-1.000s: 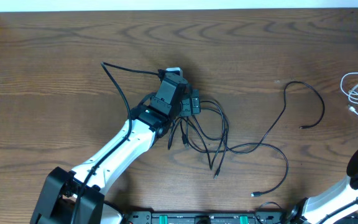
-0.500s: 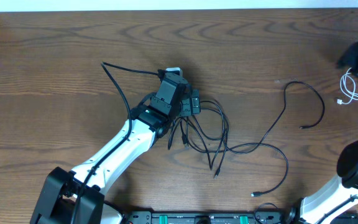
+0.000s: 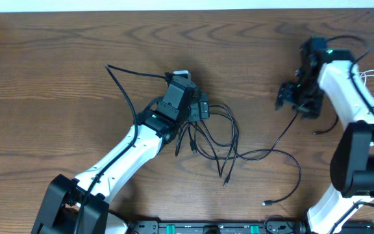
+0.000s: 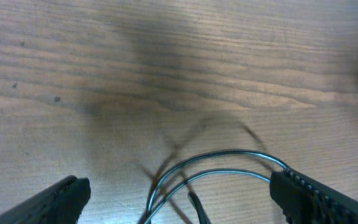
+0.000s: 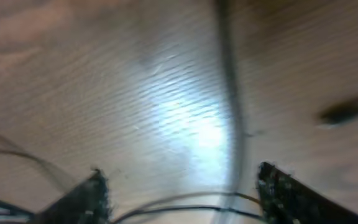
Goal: Untangle cables
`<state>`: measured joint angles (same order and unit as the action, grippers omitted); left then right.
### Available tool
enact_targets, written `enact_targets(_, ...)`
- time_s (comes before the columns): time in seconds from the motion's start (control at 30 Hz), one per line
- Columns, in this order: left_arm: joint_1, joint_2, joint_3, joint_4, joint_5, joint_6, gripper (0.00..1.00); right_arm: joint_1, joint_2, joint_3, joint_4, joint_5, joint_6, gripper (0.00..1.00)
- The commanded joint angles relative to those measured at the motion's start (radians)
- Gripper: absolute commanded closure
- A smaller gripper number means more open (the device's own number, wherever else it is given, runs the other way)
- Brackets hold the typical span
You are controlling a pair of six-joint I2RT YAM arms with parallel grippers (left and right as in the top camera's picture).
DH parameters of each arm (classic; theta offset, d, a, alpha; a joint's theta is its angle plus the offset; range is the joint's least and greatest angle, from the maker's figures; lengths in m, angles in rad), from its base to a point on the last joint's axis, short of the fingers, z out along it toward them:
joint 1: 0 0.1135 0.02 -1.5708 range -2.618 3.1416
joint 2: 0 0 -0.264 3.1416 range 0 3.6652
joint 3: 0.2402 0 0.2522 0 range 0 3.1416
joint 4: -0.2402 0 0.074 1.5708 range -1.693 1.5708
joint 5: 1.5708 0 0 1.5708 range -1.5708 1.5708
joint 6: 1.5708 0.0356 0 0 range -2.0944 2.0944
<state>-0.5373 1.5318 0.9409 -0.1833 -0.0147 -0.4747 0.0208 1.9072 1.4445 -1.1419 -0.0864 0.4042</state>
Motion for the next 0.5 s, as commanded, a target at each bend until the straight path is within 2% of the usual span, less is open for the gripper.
enact_targets(0.0, 0.004, 0.004, 0.003, -0.003, -0.017, 0.002, 0.02, 0.050, -0.007, -0.073, 0.056, -0.048, 0.034, 0.63)
enact_targets(0.03, 0.004, 0.004, 0.003, -0.003, -0.017, 0.002, 0.02, 0.059, -0.007, -0.080, 0.072, -0.053, 0.037, 0.84)
enact_targets(0.07, 0.004, 0.004, 0.003, -0.003, -0.017, 0.002, 0.02, 0.077, -0.007, -0.079, 0.113, -0.074, 0.035, 0.99)
enact_targets(0.13, 0.004, 0.004, 0.003, -0.003, -0.017, 0.002, 0.02, 0.092, -0.010, -0.070, 0.175, -0.162, -0.022, 0.99)
enact_targets(0.2, 0.004, 0.004, 0.003, -0.003, -0.017, 0.002, 0.02, 0.112, -0.015, -0.042, 0.294, -0.415, -0.177, 0.99)
enact_targets(0.23, 0.004, 0.004, 0.003, -0.003, -0.017, 0.002, 0.02, 0.117, -0.017, -0.028, 0.332, -0.481, -0.206, 0.99)
enact_targets(0.47, 0.004, 0.004, 0.003, -0.003, -0.017, 0.002, 0.02, 0.178, -0.019, 0.048, 0.367, -0.484, -0.354, 0.99)
